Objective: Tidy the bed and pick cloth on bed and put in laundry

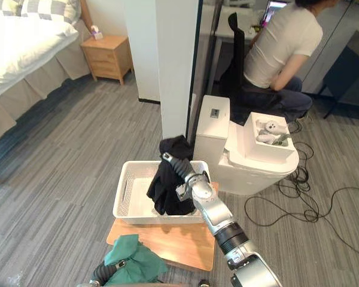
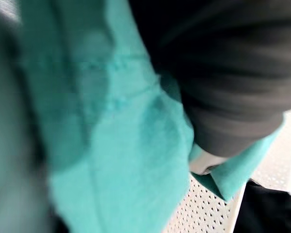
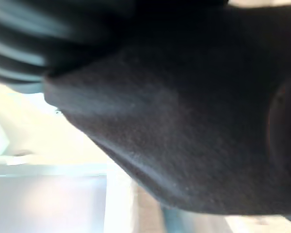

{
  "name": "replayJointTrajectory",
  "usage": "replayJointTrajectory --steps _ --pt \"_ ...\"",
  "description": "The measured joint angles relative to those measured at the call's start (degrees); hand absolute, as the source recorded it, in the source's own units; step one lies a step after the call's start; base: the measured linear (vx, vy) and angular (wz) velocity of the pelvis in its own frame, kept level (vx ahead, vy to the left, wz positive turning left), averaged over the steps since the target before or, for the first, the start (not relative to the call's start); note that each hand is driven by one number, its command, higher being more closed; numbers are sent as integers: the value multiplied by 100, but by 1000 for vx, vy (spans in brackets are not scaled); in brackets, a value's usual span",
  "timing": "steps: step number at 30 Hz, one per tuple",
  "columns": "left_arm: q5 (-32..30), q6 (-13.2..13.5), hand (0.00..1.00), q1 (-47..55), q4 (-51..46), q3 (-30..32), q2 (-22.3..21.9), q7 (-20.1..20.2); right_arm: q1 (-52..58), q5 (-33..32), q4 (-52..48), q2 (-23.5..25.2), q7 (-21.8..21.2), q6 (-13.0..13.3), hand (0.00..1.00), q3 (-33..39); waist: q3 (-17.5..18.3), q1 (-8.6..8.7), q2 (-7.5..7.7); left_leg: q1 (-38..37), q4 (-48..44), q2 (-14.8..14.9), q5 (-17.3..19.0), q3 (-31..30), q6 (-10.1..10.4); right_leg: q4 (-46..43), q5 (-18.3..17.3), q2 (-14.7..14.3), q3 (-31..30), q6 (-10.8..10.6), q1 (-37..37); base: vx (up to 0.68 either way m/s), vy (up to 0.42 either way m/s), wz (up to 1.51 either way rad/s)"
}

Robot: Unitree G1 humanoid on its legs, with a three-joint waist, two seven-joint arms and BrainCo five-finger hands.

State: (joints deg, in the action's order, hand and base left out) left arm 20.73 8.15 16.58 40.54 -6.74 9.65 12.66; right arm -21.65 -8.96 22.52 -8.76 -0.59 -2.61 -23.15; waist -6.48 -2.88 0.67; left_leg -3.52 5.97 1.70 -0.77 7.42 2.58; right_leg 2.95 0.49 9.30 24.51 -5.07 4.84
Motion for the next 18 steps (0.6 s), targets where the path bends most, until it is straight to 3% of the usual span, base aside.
replayJointTrajectory --steps 4,13,14,18 --pt "27 0 100 -221 -133 -1 1 -56 -95 174 574 198 159 287 100 1 -212 -20 -26 199 -4 -65 -93 -16 -2 -2 11 66 147 -17 -104 42 26 20" --pt "64 3 100 -358 -397 24 19 -145 -749 353 1621 526 481 431 100 21 -579 -151 21 284 -37 -58 -236 181 211 -118 13 87 300 -19 -132 27 11 15" --pt "62 3 100 -382 -398 28 17 -144 -952 349 1818 539 568 437 0 48 -604 -157 26 351 -36 -43 -242 184 203 -123 12 74 302 -18 -191 -58 -11 3" --pt "64 2 100 -503 -488 62 21 -140 -1252 282 2074 523 716 501 0 352 -802 -290 39 470 -9 -30 -300 231 121 -176 5 72 295 -5 -334 -73 9 1"
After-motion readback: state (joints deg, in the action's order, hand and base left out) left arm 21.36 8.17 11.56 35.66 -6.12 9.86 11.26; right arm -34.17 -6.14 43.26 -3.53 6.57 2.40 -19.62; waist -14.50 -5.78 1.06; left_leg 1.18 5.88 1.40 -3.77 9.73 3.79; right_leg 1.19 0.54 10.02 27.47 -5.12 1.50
